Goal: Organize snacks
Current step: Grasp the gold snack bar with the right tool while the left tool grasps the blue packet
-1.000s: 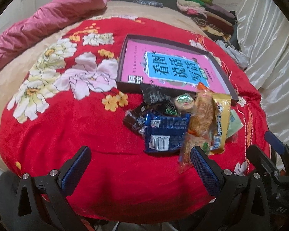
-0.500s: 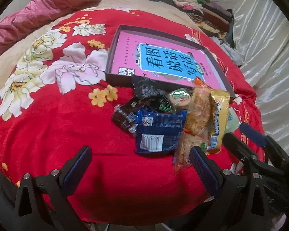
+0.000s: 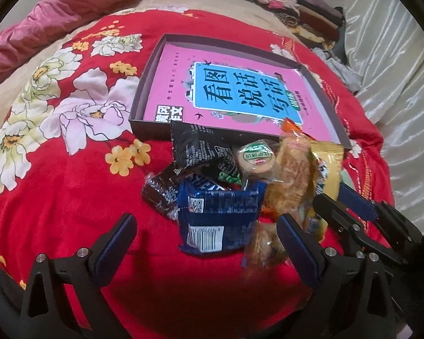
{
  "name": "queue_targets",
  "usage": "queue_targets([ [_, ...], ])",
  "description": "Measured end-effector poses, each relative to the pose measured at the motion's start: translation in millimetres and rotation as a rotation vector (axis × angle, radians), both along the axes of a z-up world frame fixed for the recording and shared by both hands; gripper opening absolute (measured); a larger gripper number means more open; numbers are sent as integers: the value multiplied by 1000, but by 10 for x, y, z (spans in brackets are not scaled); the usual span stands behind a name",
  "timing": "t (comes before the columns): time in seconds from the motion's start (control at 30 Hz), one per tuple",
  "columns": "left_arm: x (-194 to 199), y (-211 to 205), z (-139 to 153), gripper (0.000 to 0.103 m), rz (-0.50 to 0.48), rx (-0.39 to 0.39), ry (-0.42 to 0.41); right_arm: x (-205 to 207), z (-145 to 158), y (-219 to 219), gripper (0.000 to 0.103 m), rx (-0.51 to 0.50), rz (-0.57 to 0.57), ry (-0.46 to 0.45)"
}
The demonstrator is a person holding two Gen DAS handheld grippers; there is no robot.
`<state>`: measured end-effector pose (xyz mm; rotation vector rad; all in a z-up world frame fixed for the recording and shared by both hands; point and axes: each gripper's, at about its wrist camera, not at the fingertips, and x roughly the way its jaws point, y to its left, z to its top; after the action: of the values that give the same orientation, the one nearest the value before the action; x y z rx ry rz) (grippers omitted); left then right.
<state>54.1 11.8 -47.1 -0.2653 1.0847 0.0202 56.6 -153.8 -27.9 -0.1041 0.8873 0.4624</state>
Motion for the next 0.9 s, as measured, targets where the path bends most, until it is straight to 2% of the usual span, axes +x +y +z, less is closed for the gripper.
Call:
queue_targets([
  [0.17, 95, -43, -60, 99, 9, 15, 31, 61, -9, 9, 30, 8, 12, -2],
  [0.33, 177, -55, -110, 81, 12, -8, 63, 111, -33, 24, 26, 14, 25, 2],
  [0.53, 213, -73, -132, 77, 14, -5, 69, 166, -85, 89, 23, -2, 43, 12],
  [0.6, 215, -68, -135, 70, 15, -13, 66, 180, -90, 95, 21, -2, 47, 10],
  [0.77, 216, -37, -120, 64, 21, -29, 63, 179, -27, 18, 18, 31, 35, -17],
  [0.9, 200, -23, -80, 54, 16, -44, 51, 166, 58, -54, 17, 69, 23, -46],
])
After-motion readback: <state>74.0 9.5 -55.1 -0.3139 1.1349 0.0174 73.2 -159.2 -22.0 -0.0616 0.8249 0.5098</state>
